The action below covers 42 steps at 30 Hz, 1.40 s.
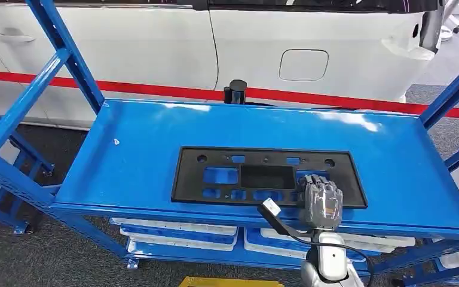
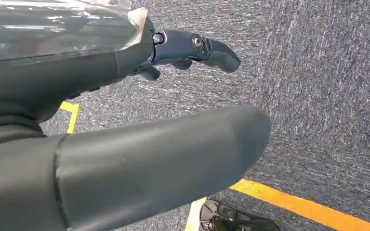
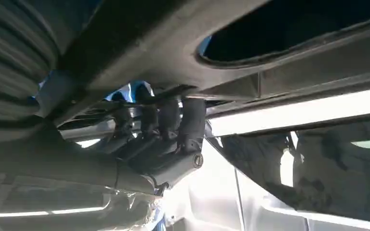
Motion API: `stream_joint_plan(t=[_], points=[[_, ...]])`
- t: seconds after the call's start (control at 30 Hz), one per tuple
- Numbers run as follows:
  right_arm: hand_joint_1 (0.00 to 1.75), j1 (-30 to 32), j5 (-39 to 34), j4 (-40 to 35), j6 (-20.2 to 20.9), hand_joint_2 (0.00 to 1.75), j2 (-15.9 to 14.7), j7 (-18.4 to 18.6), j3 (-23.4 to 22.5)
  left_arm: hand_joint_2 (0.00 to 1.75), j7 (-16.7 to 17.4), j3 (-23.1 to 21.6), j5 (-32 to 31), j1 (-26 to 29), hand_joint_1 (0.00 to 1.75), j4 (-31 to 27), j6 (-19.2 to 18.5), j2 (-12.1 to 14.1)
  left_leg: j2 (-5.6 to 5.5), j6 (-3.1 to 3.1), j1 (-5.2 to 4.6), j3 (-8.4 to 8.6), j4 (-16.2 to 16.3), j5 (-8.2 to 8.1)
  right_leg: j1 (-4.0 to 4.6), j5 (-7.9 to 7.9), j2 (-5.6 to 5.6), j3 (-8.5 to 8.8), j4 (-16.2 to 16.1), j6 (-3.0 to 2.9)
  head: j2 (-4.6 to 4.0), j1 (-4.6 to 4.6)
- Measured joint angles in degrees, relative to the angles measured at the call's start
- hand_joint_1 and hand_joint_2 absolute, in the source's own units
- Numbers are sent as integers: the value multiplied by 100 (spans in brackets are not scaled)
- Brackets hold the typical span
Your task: Take the parts from the cabinet and place them on the table.
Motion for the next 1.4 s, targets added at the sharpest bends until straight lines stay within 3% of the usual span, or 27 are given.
stream_joint_plan(t=[0.07,0.17,0.2,0.8,1.07,1.2,1.4], points=[[150,0,4,0,0,175,-4,0,0,0,0,0,0,0,0,0,-31,0,0,0,0,-1,0,0,0,0,0,-1,0,0,0,0],[159,0,11,0,-48,175,-7,-22,0,0,-24,0,0,1,0,0,-52,0,0,0,0,-2,0,0,0,0,0,-1,0,0,0,0],[168,-1,11,4,-59,175,-7,-28,0,175,-39,0,0,1,0,0,-55,0,0,0,0,-3,0,0,0,0,0,-2,0,0,2,0],[175,5,11,31,-203,175,-15,-48,-2,175,-116,-7,-90,2,0,-2,-138,7,-1,0,-1,-3,0,0,-1,0,0,-3,0,0,2,0],[175,91,9,16,-669,175,91,-649,-190,175,-214,-4,-52,3,0,-2,-41,-2,-5,0,0,-24,0,2,0,2,-1,19,2,2,2,0],[175,326,-83,-302,-699,175,252,-993,-405,175,-221,-2,-66,3,0,-2,15,-4,-10,2,0,-36,0,4,0,3,-1,15,5,2,2,0],[175,476,-160,-603,-700,175,380,-1097,-570,175,-223,-4,-72,1,0,-2,44,-4,-9,1,0,-47,0,4,0,2,-1,2,4,2,0,0]])
